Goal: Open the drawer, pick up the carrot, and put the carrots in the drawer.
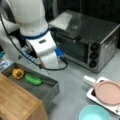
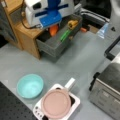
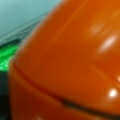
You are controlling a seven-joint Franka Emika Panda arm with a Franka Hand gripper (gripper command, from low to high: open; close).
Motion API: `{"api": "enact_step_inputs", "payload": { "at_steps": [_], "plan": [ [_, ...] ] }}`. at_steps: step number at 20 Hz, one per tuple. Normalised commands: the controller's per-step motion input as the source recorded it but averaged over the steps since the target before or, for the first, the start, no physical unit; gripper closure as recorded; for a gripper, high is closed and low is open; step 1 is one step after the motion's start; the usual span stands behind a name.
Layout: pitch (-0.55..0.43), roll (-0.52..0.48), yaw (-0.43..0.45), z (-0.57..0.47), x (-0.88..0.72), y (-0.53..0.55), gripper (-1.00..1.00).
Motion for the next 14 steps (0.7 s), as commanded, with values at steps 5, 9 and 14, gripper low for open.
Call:
{"api": "enact_step_inputs", "payload": {
  "at_steps": [5,9,14],
  "plan": [
    [-0.092,-0.070,0.223,-0.15,-0.10,-0.13,1.00],
    [-0.122,-0.046,0.212,-0.25,-0.13,-0.07,1.00],
    [-0.100,-0.007,0.207,-0.29,-0.13,-0.13,1.00]
  ]
}}
